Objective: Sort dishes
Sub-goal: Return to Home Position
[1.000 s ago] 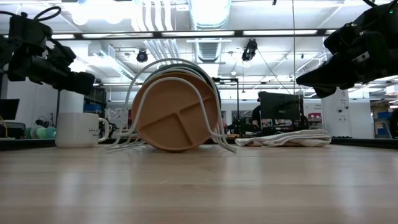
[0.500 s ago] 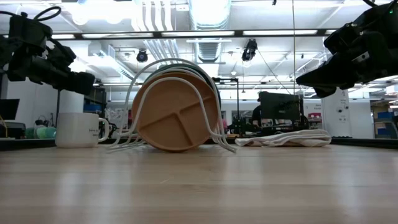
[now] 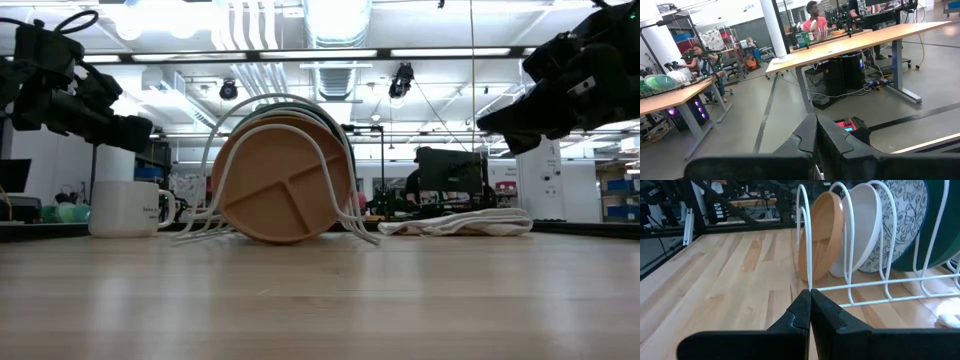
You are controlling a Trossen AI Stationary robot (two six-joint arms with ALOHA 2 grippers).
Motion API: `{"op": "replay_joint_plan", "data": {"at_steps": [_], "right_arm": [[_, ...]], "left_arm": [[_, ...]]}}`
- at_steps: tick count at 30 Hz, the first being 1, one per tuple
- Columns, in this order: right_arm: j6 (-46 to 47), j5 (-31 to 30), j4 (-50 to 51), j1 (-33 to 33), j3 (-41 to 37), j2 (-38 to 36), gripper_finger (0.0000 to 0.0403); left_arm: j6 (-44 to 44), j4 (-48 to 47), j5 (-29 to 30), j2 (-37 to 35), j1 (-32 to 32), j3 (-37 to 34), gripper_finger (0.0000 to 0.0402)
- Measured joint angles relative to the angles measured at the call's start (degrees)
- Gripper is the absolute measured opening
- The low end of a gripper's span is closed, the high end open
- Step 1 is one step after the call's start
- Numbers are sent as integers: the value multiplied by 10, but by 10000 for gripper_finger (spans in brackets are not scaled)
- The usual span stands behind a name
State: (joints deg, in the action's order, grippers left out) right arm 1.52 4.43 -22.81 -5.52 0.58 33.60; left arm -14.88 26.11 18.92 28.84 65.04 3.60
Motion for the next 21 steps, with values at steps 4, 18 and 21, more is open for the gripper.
{"op": "replay_joint_plan", "data": {"at_steps": [4,18,21], "right_arm": [[4,3,2,0,0,-27,0],[-111,84,207,66,0,-301,0],[-111,55,200,104,1,-336,0]], "left_arm": [[0,0,0,0,0,0,0],[0,0,0,0,0,0,0],[0,0,0,0,0,0,0]]}}
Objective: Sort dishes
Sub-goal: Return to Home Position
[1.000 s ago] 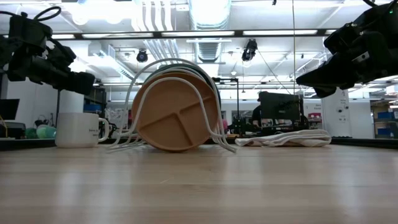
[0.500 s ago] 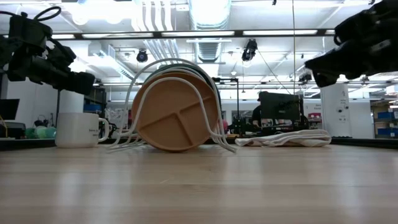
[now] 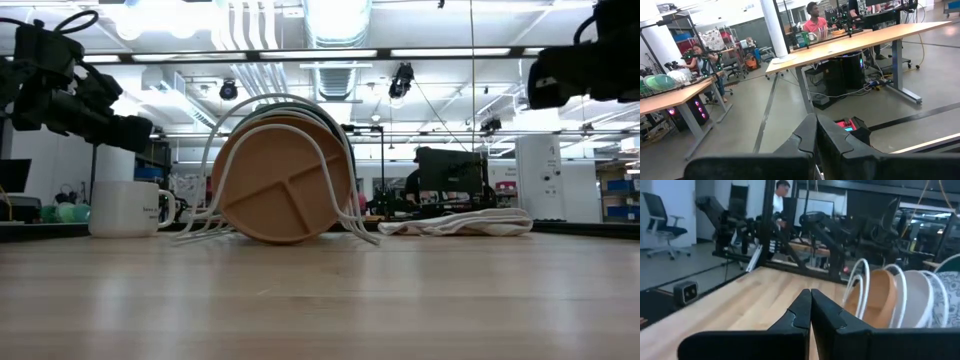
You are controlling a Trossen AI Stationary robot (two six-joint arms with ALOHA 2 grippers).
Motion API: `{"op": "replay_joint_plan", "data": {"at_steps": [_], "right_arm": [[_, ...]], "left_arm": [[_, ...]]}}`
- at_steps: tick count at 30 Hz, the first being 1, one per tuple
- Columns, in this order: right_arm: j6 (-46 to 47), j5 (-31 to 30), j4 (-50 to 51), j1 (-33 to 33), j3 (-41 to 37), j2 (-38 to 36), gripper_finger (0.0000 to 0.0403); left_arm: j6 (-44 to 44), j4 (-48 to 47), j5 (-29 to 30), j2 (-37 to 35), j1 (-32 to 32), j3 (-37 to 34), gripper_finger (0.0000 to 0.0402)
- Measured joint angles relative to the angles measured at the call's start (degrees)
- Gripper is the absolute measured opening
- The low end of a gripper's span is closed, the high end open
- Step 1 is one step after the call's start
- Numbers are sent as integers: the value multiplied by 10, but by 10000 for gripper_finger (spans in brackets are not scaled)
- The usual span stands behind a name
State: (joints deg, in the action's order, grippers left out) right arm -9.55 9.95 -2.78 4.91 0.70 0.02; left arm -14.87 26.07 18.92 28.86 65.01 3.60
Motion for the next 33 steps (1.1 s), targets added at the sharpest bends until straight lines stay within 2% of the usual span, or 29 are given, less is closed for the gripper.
{"op": "replay_joint_plan", "data": {"at_steps": [15,33], "right_arm": [[-46,-11,10,7,-1,3,0],[-14,-10,10,7,-1,16,0]], "left_arm": [[0,-1,0,2,0,0,0],[0,-1,0,2,0,0,0]]}}
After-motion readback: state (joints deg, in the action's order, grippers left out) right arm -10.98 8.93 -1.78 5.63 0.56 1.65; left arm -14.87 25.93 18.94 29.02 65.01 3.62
